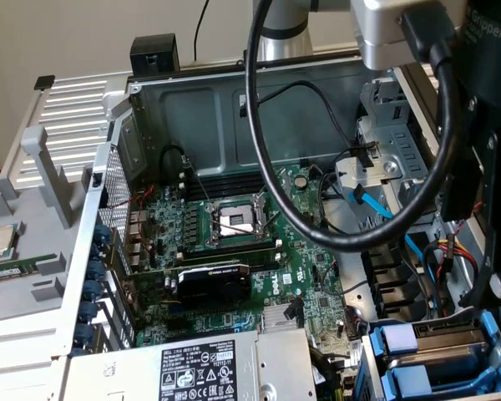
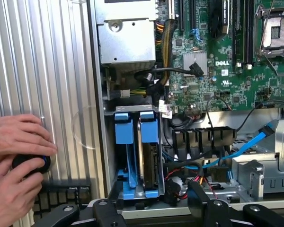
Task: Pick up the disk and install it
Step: 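Insert the first disk wire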
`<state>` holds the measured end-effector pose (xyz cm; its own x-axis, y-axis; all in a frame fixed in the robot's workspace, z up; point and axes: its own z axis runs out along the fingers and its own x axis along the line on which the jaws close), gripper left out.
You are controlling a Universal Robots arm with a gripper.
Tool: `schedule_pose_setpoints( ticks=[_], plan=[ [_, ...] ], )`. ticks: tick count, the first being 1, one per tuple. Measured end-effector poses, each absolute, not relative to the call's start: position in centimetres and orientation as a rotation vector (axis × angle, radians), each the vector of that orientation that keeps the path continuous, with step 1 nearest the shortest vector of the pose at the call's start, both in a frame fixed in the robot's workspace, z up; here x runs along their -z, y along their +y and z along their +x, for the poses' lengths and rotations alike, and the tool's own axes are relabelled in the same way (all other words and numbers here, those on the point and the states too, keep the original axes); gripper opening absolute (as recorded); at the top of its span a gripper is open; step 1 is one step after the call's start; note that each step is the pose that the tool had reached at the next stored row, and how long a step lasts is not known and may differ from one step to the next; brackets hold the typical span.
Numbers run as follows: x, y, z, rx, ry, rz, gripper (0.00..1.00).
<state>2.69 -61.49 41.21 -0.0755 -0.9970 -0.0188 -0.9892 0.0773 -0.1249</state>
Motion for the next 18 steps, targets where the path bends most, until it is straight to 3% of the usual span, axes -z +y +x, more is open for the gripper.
schedule_pose_setpoints(
  ticks=[18],
  plan=[
    [-41.1, -59.8, 4.0, 0.124, 2.295, -1.997, 0.65]
  ],
)
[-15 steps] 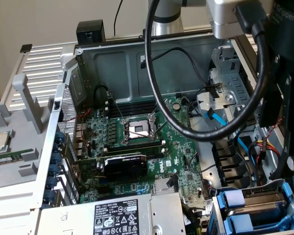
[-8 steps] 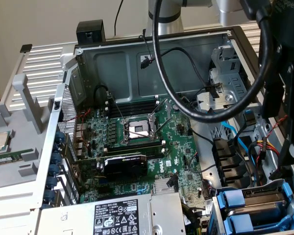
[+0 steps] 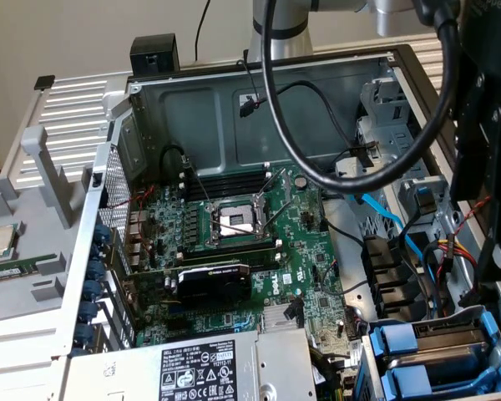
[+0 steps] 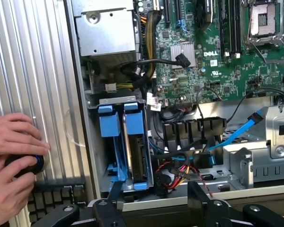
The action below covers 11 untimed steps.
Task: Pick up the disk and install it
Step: 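Insert the first disk wire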
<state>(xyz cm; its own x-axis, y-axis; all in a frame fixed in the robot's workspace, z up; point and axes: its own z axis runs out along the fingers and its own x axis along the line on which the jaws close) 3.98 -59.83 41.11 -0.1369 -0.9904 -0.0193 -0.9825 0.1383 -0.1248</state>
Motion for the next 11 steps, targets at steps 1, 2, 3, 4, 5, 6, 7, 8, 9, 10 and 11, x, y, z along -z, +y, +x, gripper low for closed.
schedule_pose_setpoints(
  ticks=[1, 2, 3, 4, 5, 6, 7, 8, 9, 10, 11],
  plan=[
    [-41.04, -59.81, 4.04, 0.125, 2.302, -1.990, 0.65],
    [-40.98, -59.79, 4.11, 0.126, 2.307, -1.984, 0.65],
    [-40.92, -59.77, 4.18, 0.126, 2.312, -1.978, 0.65],
    [-40.86, -59.75, 4.27, 0.126, 2.317, -1.973, 0.65],
    [-40.79, -59.73, 4.34, 0.127, 2.322, -1.967, 0.65],
    [-40.71, -59.72, 4.39, 0.127, 2.329, -1.960, 0.65],
    [-40.64, -59.71, 4.44, 0.128, 2.336, -1.952, 0.65],
    [-40.58, -59.70, 4.49, 0.127, 2.341, -1.945, 0.65],
    [-40.51, -59.70, 4.54, 0.127, 2.347, -1.937, 0.65],
    [-40.44, -59.71, 4.56, 0.126, 2.354, -1.928, 0.65],
    [-40.37, -59.71, 4.59, 0.124, 2.361, -1.918, 0.65]
  ],
)
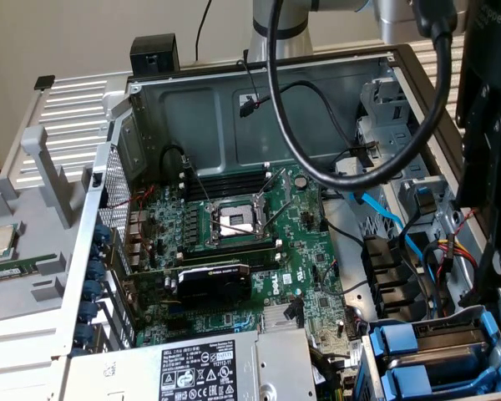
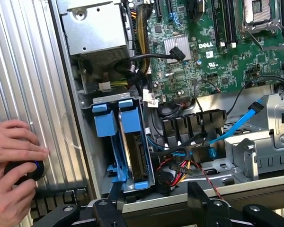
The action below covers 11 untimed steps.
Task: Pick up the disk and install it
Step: 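Insert the first disk wire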
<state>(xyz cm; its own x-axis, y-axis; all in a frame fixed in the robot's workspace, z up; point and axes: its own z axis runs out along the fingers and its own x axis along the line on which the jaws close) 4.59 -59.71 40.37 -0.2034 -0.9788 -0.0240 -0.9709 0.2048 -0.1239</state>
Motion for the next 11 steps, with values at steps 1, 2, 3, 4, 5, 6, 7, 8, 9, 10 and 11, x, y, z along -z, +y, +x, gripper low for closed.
schedule_pose_setpoints(
  ticks=[1, 2, 3, 4, 5, 6, 7, 8, 9, 10, 11],
  plan=[
    [-40.31, -59.71, 4.61, 0.122, 2.368, -1.908, 0.65],
    [-40.26, -59.71, 4.63, 0.119, 2.375, -1.898, 0.65],
    [-40.20, -59.71, 4.65, 0.117, 2.382, -1.887, 0.65],
    [-40.14, -59.71, 4.67, 0.113, 2.388, -1.877, 0.65],
    [-40.07, -59.71, 4.70, 0.109, 2.394, -1.866, 0.65],
    [-40.01, -59.71, 4.72, 0.105, 2.399, -1.856, 0.65],
    [-39.98, -59.71, 4.74, 0.102, 2.404, -1.847, 0.65],
    [-39.95, -59.70, 4.75, 0.098, 2.409, -1.838, 0.65],
    [-39.95, -59.68, 4.80, 0.098, 2.413, -1.832, 0.65],
    [-39.95, -59.64, 4.86, 0.098, 2.416, -1.828, 0.65],
    [-39.94, -59.56, 4.89, 0.098, 2.418, -1.825, 0.65]
  ],
)
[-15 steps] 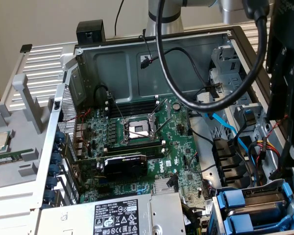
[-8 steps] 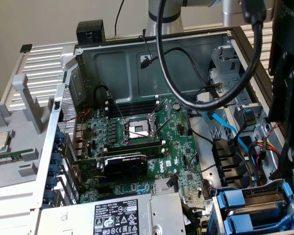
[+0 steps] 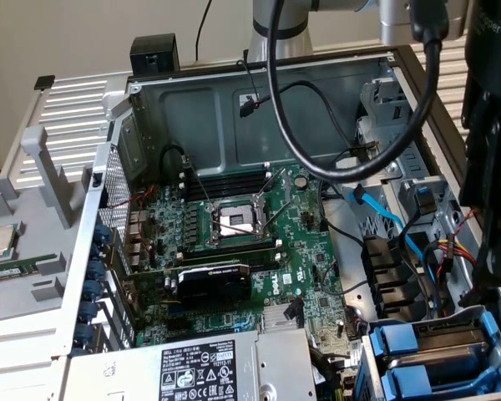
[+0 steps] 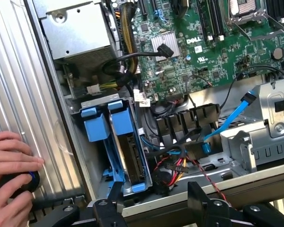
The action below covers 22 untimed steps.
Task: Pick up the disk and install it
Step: 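Insert the first disk wire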
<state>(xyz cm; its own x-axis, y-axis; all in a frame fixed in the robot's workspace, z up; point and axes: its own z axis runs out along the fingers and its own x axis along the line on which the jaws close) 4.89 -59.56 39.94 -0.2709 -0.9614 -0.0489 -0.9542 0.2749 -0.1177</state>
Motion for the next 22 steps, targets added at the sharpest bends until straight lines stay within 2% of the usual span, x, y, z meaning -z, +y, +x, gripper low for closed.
schedule_pose_setpoints(
  ticks=[9, 22],
  plan=[
    [-39.8, -58.4, 5.3, 0.101, 2.428, -1.814, 0.65],
    [-37.7, -57.9, 6.0, 0.093, 2.492, -1.751, 0.65]
  ],
)
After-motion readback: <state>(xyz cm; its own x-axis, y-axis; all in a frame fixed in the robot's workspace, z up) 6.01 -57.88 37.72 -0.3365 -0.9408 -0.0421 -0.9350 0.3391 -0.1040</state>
